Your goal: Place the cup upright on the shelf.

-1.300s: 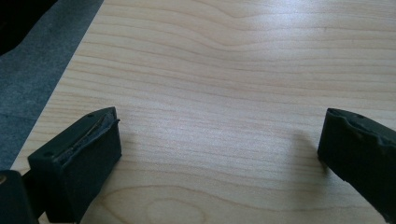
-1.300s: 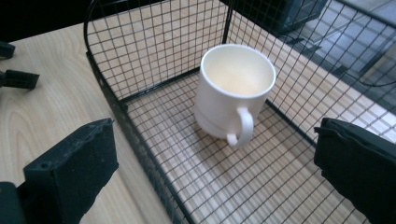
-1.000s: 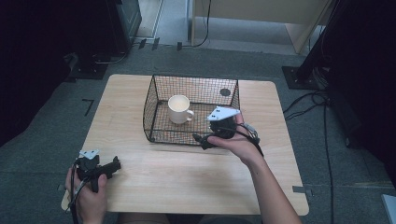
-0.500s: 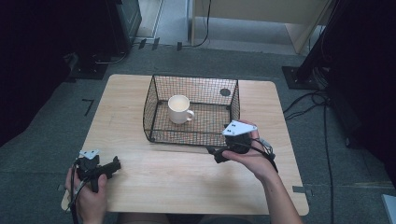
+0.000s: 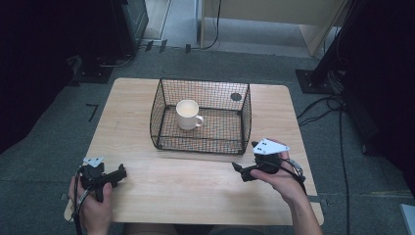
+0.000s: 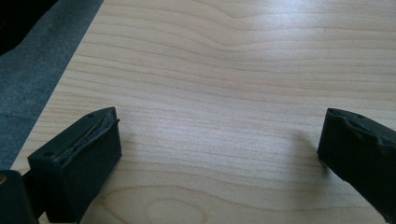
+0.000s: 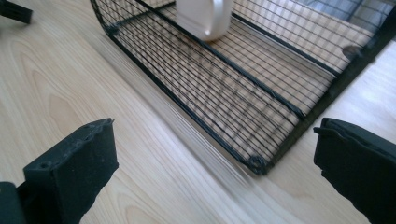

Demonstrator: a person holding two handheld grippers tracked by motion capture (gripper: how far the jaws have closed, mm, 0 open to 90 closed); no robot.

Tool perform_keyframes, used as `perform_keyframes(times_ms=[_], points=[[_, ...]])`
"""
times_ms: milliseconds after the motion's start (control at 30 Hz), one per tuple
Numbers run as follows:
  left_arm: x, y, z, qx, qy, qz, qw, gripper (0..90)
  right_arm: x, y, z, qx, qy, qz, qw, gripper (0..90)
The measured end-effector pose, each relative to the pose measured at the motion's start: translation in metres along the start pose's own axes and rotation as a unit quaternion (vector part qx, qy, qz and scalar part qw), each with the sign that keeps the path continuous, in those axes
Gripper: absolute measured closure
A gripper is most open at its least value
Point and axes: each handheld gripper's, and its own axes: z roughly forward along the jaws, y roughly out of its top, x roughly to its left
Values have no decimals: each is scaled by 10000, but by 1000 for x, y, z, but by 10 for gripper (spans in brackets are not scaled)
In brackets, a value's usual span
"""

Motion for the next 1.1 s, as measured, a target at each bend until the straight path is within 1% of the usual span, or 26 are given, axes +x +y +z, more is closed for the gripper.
perform_keyframes(times_ms=[200, 267, 433, 567, 633, 733, 833, 900, 1000, 1067, 1100], points=[[0, 0, 0, 11, 0, 10, 10000, 0, -11, -21, -5, 104, -212, 185, 9995, 0], [0, 0, 0, 9, 1, 11, 10000, 0, -15, -29, -5, 200, -335, 226, 9990, 0], [0, 0, 0, 11, 0, 11, 10000, 0, -25, -50, -4, 400, -614, 424, 9964, 0], [0, 0, 0, 11, 0, 10, 10000, 0, -33, -64, -5, 478, -795, 607, 9938, 0], [0, 0, 0, 11, 0, 10, 10000, 0, -37, -69, -5, 513, -883, 653, 9926, 0], [0, 0, 0, 9, 1, 10, 10000, 0, -43, -77, -6, 579, -1043, 758, 9900, 0], [0, 0, 0, 12, 0, 13, 10000, 0, -47, -85, -5, 670, -1216, 890, 9863, 0], [0, 0, 0, 11, 0, 10, 10000, 0, -50, -90, -4, 713, -1296, 925, 9847, 0], [0, 0, 0, 11, 0, 10, 10000, 0, -53, -98, -2, 830, -1402, 1084, 9807, 0], [0, 0, 0, 10, 0, 10, 10000, 0, -55, -104, 0, 919, -1480, 1113, 9784, 0], [0, 0, 0, 10, 1, 11, 10000, 0, -56, -107, 1, 878, -1483, 1164, 9781, 0]])
